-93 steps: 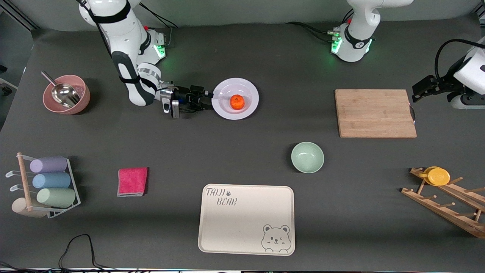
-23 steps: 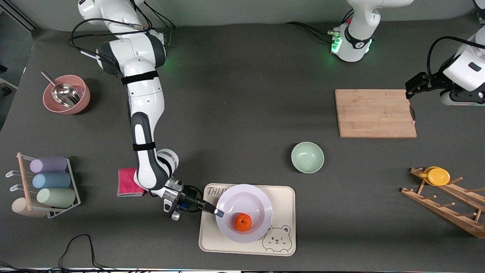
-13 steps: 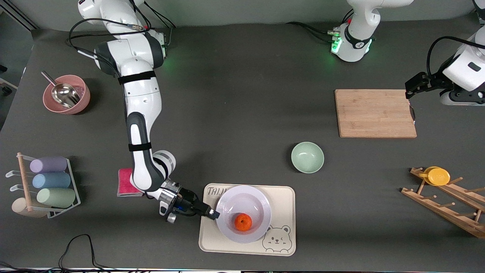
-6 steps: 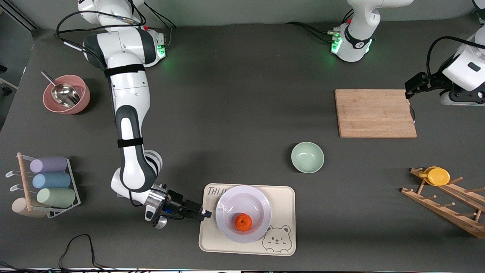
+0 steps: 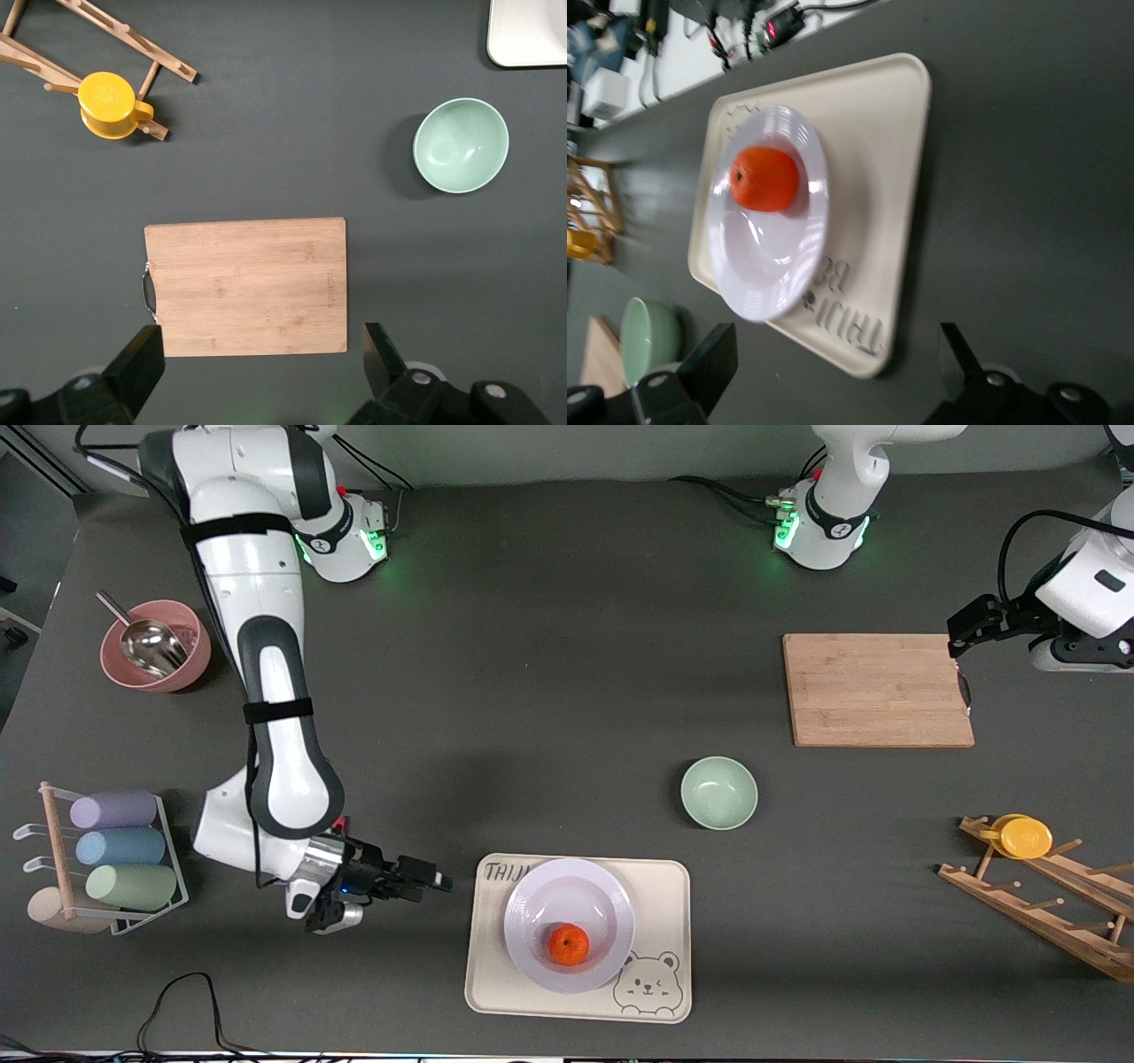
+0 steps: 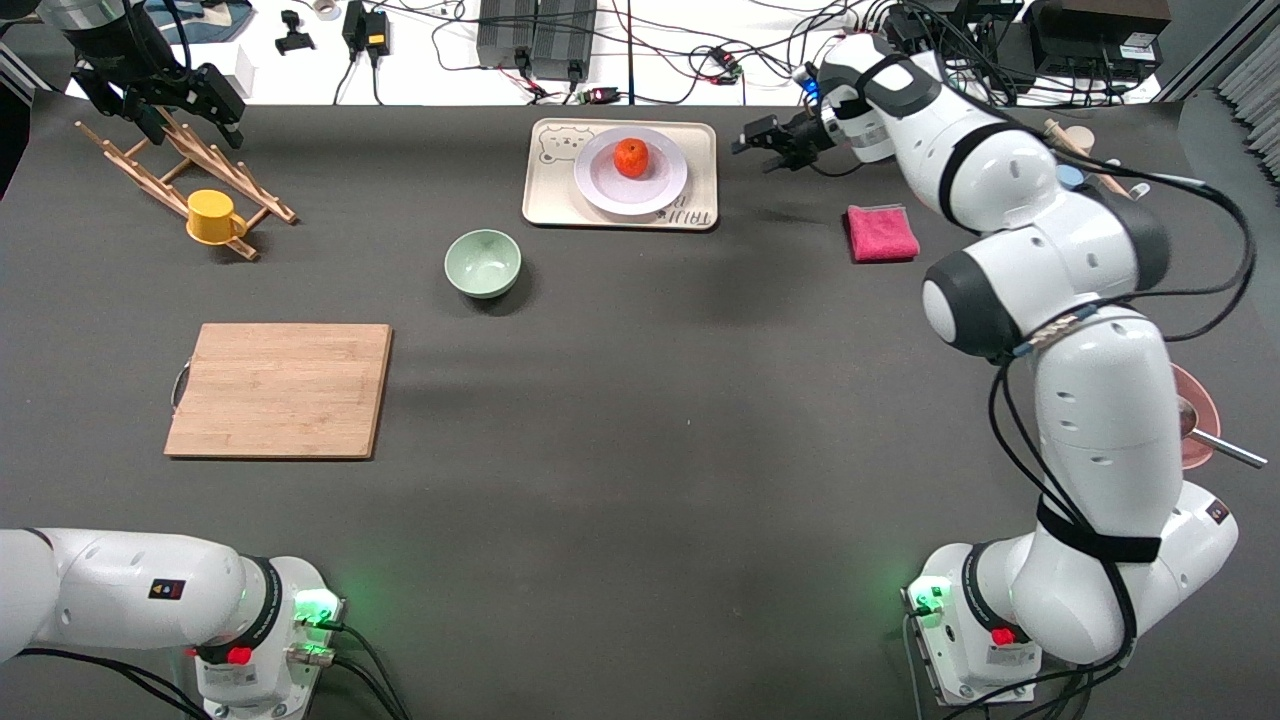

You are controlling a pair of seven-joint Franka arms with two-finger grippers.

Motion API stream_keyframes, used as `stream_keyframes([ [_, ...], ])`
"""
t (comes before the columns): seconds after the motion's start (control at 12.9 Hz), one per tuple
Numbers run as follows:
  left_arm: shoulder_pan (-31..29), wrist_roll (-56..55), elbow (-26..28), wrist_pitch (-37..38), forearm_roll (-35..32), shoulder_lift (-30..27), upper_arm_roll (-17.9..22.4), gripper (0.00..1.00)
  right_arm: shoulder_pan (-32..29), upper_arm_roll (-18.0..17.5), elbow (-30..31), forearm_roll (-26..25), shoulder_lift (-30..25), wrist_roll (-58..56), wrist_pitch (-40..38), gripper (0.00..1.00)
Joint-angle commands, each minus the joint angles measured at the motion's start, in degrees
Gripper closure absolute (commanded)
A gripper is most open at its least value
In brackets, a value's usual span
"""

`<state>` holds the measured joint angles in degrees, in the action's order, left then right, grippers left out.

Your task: Place orange and plate with both arms

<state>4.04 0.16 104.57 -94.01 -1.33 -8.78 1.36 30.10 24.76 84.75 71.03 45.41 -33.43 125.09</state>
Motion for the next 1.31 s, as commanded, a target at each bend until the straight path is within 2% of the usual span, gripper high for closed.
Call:
stream_keyframes([
  [0.0, 0.44, -0.25, 1.08, -0.56, -0.42, -1.33, 0.14, 0.00, 6.96, 5.45, 8.05, -10.87, -7.34, 6.07, 0.94, 0.00],
  [0.08, 0.44, -0.25, 1.08, -0.56, -0.42, -1.33, 0.14, 0.00, 10.90, 8.95, 9.37, -14.39, -8.31, 8.09, 0.94, 0.00],
  [0.23, 0.44, -0.25, 0.99, -0.39, -0.42, -1.33, 0.14, 0.00, 20.91, 18.96, 12.53, -21.69, -10.77, 11.35, 0.07, 0.00],
  [0.31, 0.44, -0.25, 0.99, -0.39, -0.42, -1.33, 0.14, 0.00, 25.05, 23.88, 12.98, -24.59, -11.56, 11.80, -3.16, 0.00],
  [0.46, 0.44, -0.25, 0.81, -0.04, -0.42, -1.33, 0.14, 0.00, 29.03, 32.25, 11.50, -26.03, -11.75, 11.46, -11.59, 0.00],
  [0.54, 0.44, -0.25, 0.81, 0.05, -0.51, -1.33, 0.14, 0.00, 29.22, 34.63, 9.92, -26.55, -11.66, 11.19, -15.54, 0.00],
  [0.77, 0.44, -0.25, 0.90, 0.23, -0.60, -1.42, 0.14, 0.00, 28.87, 38.95, 3.43, -32.34, -11.75, 11.02, -24.08, 0.00],
  [1.24, 0.35, -0.25, 0.90, 0.32, -0.60, -1.33, 0.14, 0.00, 27.90, 50.02, -5.82, -33.41, -11.83, 1.98, -40.00, 0.00],
])
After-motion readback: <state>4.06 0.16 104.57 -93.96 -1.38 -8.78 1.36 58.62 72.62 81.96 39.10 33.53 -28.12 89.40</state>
